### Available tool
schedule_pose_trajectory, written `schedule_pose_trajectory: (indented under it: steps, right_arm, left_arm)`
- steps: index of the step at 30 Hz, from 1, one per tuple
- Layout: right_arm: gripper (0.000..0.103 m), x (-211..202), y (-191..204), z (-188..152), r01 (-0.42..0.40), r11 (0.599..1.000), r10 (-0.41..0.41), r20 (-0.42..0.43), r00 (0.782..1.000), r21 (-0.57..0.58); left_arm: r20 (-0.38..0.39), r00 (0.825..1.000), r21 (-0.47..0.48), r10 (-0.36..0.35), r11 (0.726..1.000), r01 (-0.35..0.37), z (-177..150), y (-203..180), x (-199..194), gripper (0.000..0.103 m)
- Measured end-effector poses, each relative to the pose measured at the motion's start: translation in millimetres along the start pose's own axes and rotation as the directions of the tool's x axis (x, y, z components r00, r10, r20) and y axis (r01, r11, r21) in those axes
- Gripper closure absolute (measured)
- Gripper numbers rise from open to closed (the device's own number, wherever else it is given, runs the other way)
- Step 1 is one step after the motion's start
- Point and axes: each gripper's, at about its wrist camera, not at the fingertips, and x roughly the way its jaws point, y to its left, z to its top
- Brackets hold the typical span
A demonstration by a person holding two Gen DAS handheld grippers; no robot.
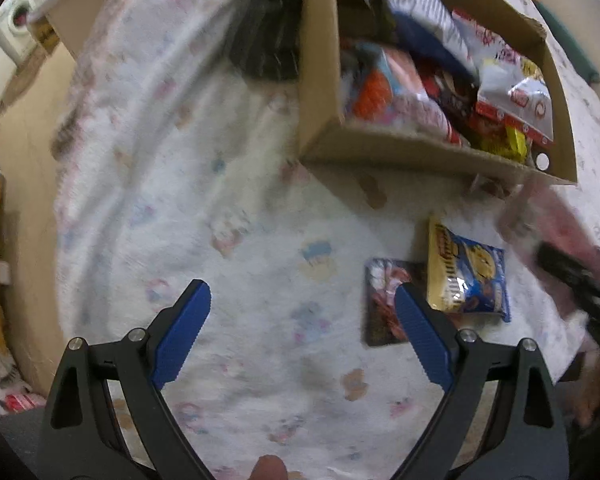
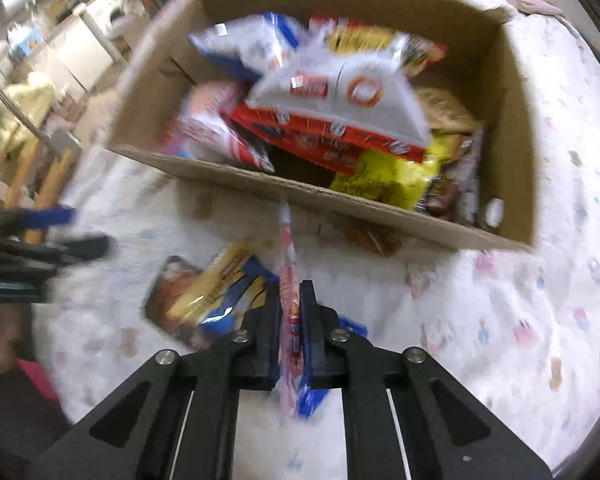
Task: Organize snacks
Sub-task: 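Grasp the pink sausage stick with right tool while left tool grasps the red beef jerky pack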
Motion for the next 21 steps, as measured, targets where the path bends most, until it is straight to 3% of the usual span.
schedule_pose_trajectory:
  steps: [2, 7, 12, 17, 21]
  right_arm:
    - [0.094, -28, -5, -6, -0.038, 0.998, 0.036, 0.052, 0.998, 0.04]
    - [0.094, -80, -23, -26, -0.098, 0.988, 0.076, 0.173, 0.982, 0.121]
    - [0.094, -95, -33, -35, -0.107, 0.981, 0.071, 0.213, 0.975, 0.164]
    - [0.094, -100, -48, -39, -0.14, 0.97, 0.09, 0.241, 0.966, 0.198]
    - [0.094, -106, -52, -37, -0.167, 0.966, 0.11, 0.27, 0.957, 0.196]
  left_arm:
    - [-0.025, 1.0, -0.014, -0.012, 1.0, 0.012, 0, -4, 8, 0.012]
    - [-0.068, 0.993, 0.079, 0.096, 0.993, -0.091, 3, -31, 32, 0.012]
    - [-0.132, 0.987, 0.11, 0.096, 0.991, -0.082, 6, -57, 51, 0.012]
    - [-0.136, 0.987, 0.141, 0.083, 0.988, -0.063, 15, -97, 49, 0.012]
    - [-0.201, 0.971, 0.195, 0.131, 0.977, -0.091, 15, -127, 71, 0.012]
